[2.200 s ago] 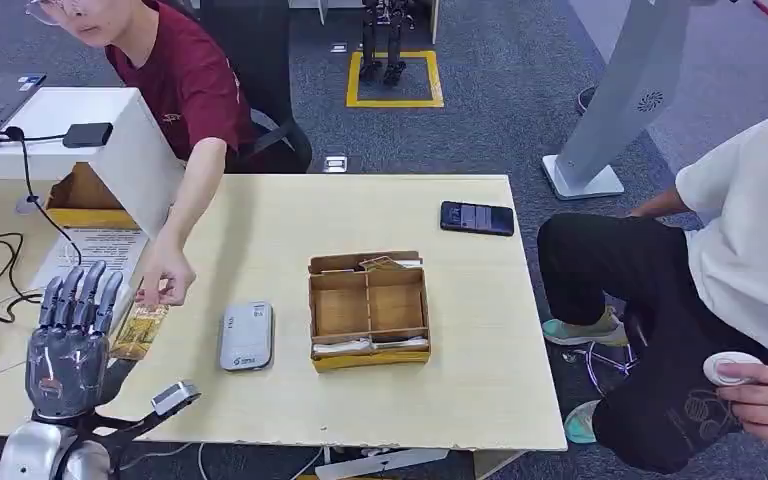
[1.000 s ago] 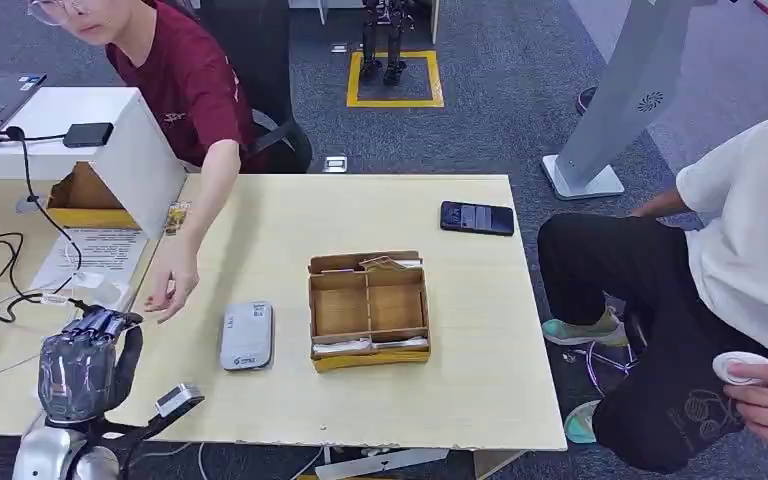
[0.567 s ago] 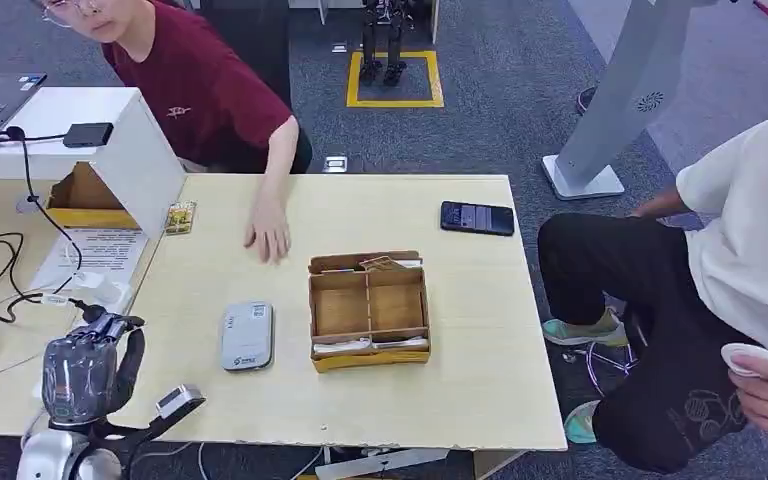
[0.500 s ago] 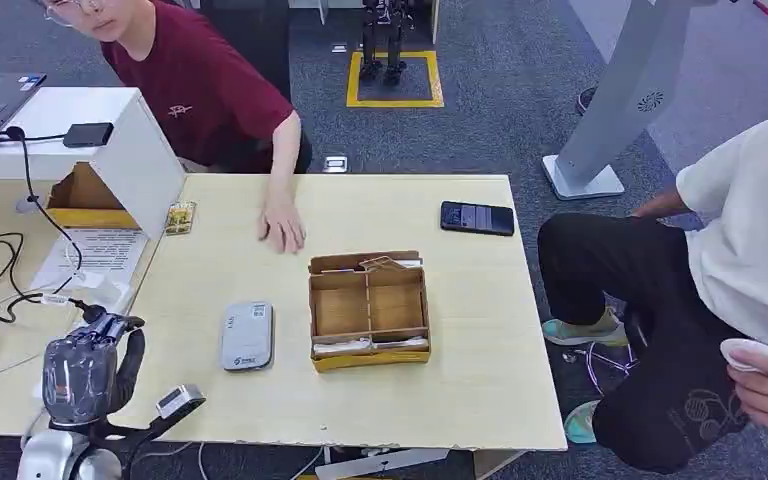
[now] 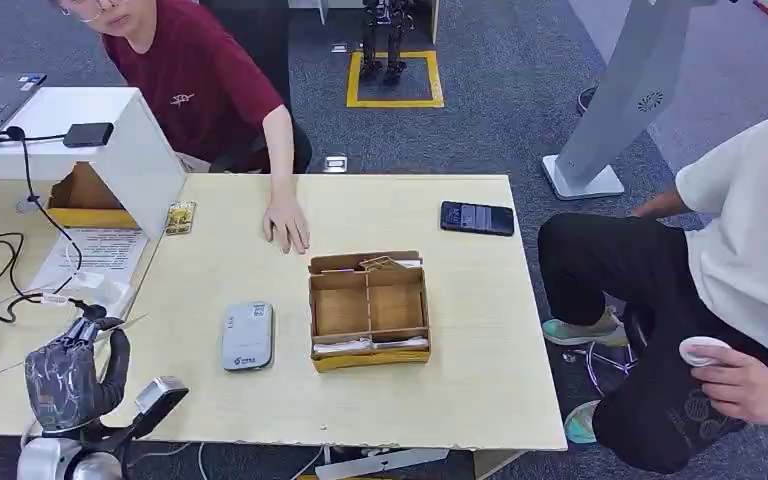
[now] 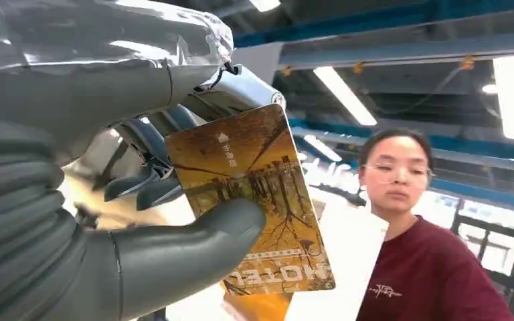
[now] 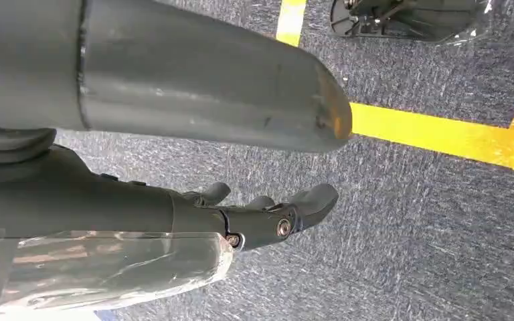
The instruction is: Pass the card to the sensor for recognition and then transmit it.
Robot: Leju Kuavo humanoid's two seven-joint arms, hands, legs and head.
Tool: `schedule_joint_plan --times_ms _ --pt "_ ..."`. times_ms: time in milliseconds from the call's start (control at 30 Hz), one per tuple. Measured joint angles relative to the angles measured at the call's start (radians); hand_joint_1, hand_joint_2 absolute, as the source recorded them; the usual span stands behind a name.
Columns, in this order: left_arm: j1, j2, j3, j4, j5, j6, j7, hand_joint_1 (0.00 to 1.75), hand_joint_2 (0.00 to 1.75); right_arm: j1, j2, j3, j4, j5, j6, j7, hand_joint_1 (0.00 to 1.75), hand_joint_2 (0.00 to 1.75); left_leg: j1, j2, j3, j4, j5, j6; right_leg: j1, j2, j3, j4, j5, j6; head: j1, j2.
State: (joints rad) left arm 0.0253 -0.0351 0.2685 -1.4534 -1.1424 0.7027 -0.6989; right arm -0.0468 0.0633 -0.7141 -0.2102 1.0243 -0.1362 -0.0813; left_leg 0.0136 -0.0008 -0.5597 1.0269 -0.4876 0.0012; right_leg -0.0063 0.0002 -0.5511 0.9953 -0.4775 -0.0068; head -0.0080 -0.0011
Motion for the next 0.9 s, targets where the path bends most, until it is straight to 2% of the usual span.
schedule_joint_plan --times_ms 167,333,400,533,633,733,800,833,900 --pt "-0.002 0.003 -0.056 0.047 0.137 0.000 0.014 1.75 1.75 0.000 0.000 -0.011 0.000 0.011 0.000 -0.003 0.00 0.00 0.000 0.000 0.000 0.000 0.000 0.000 0.000 0.000 0.000 0.000 0.000 0.000 0.000 0.000" --pt "-0.001 0.011 -0.128 0.063 0.183 -0.011 0.041 1.75 1.75 -0.001 0.000 -0.022 0.000 0.017 0.005 -0.006 0.00 0.00 0.000 0.000 0.000 0.000 0.000 0.000 0.000 0.000 0.000 0.000 0.000 0.000 0.000 0.000" --pt "0.002 0.009 -0.150 0.064 0.113 -0.008 0.054 1.75 1.75 -0.001 0.000 -0.029 0.000 0.026 0.007 -0.006 0.00 0.00 0.000 0.000 0.000 0.000 0.000 0.000 0.000 0.000 0.000 0.000 0.000 0.000 0.000 0.000" --pt "0.011 -0.010 -0.149 0.064 -0.164 -0.006 0.044 1.75 1.75 -0.001 0.000 -0.036 0.000 0.045 0.010 -0.013 0.00 0.00 0.000 0.000 -0.001 0.000 0.000 0.000 0.000 0.000 0.000 0.000 0.000 0.000 0.000 0.000" --pt "0.017 -0.025 -0.131 0.063 -0.257 -0.005 0.019 1.75 1.75 -0.002 0.002 -0.045 0.000 0.057 0.010 -0.017 0.00 0.00 0.000 0.000 0.000 0.000 0.000 0.000 0.000 0.000 0.000 0.000 0.000 0.000 0.000 0.000" --pt "0.018 -0.042 -0.109 0.064 -0.295 -0.005 0.025 1.75 1.75 -0.002 0.003 -0.055 0.000 0.071 0.010 -0.018 0.00 0.00 0.000 0.000 0.000 0.000 0.000 0.000 0.000 0.000 0.000 0.000 0.000 0.000 0.000 0.000" --pt "0.015 -0.047 -0.109 0.067 -0.284 -0.005 0.041 1.75 1.75 -0.004 0.005 -0.058 0.000 0.077 0.010 -0.018 0.00 0.00 0.000 0.000 0.000 0.000 0.000 0.000 0.000 0.000 0.000 0.000 0.000 0.000 0.000 0.000" --pt "0.007 -0.051 -0.108 0.080 -0.254 -0.005 0.041 1.75 1.75 -0.004 0.005 -0.059 0.000 0.079 0.010 -0.018 0.00 0.00 0.000 0.000 0.000 0.000 0.000 0.000 0.000 0.000 0.000 0.000 0.000 0.000 0.000 0.000" --pt "-0.024 -0.059 -0.111 0.155 -0.113 -0.022 0.058 1.75 1.75 -0.005 0.006 -0.064 0.000 0.083 0.010 -0.021 0.00 0.00 0.000 -0.001 0.000 0.000 0.001 0.001 0.000 -0.001 0.000 0.000 0.000 0.000 0.001 0.000"
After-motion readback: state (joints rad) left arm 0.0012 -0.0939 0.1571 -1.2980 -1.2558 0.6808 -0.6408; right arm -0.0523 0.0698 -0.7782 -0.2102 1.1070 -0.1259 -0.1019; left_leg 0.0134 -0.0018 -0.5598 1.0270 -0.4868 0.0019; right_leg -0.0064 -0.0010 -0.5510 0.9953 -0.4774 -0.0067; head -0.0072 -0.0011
